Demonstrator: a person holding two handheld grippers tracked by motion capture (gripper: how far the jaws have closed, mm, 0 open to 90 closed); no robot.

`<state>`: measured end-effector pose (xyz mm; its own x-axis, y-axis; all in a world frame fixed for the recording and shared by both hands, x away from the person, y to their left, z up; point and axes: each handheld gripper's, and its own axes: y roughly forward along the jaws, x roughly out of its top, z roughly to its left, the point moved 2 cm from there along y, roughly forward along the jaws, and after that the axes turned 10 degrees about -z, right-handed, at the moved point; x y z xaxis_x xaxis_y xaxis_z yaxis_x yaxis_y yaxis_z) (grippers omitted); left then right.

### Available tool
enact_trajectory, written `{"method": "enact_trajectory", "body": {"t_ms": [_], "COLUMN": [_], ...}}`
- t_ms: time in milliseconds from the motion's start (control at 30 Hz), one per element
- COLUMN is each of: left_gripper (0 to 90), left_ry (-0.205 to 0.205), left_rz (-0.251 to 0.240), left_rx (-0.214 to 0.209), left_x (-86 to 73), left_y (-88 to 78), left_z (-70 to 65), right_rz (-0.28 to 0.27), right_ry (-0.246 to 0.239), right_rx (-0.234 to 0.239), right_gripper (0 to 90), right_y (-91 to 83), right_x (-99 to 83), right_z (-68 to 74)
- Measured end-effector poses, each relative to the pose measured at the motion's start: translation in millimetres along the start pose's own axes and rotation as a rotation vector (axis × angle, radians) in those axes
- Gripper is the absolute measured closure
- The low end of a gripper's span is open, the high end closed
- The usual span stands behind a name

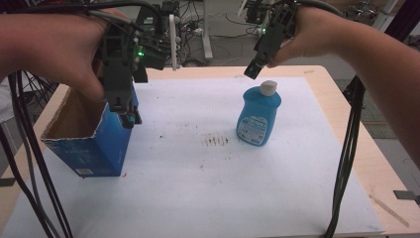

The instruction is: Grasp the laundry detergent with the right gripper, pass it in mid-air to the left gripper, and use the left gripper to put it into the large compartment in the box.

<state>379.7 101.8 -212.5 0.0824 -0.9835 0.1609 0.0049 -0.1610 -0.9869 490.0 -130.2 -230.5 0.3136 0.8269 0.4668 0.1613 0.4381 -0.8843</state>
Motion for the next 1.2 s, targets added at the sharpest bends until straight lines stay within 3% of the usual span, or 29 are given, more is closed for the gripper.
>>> {"method": "enact_trajectory", "body": {"t_ms": [433, 467, 567, 667, 900, 1000, 1200], "left_gripper": [1.7, 1.7, 1.7, 1.7, 1.7, 1.7, 1.7], "left_ry": [0.002, 0.001, -0.003, -0.001, 0.005, 0.008, 0.013], "left_rz": [0.003, 0.007, 0.006, 0.005, 0.008, 0.011, 0.011], "left_rx": [-0.001, -0.002, 0.002, 0.004, 0.008, 0.004, 0.0], "left_x": [4.9, 4.6, 4.0, 3.9, 7.3, 8.6, 9.2], "left_y": [1.6, 1.8, 1.6, 1.7, 3.7, 4.6, 6.6], "left_z": [-1.4, -1.4, -1.2, -1.0, -1.0, -1.2, -1.4], "right_rz": [-0.219, -0.255, -0.297, -0.321, -0.416, -0.437, -0.54], "right_ry": [0.095, 0.116, 0.142, 0.15, 0.177, 0.184, 0.194], "right_rx": [-0.138, -0.138, -0.139, -0.146, -0.165, -0.16, -0.18], "right_gripper": [2.6, 2.6, 2.6, 2.6, 2.6, 2.6, 2.6], "right_y": [-19.5, -23.5, -29.2, -33.0, -43.6, -44.8, -38.6], "right_x": [-35.7, -43.3, -55.9, -65.7, -108.9, -118.6, -149.8], "right_z": [-10.6, -11.1, -11.7, -11.6, -2.7, -0.3, 16.1]}}
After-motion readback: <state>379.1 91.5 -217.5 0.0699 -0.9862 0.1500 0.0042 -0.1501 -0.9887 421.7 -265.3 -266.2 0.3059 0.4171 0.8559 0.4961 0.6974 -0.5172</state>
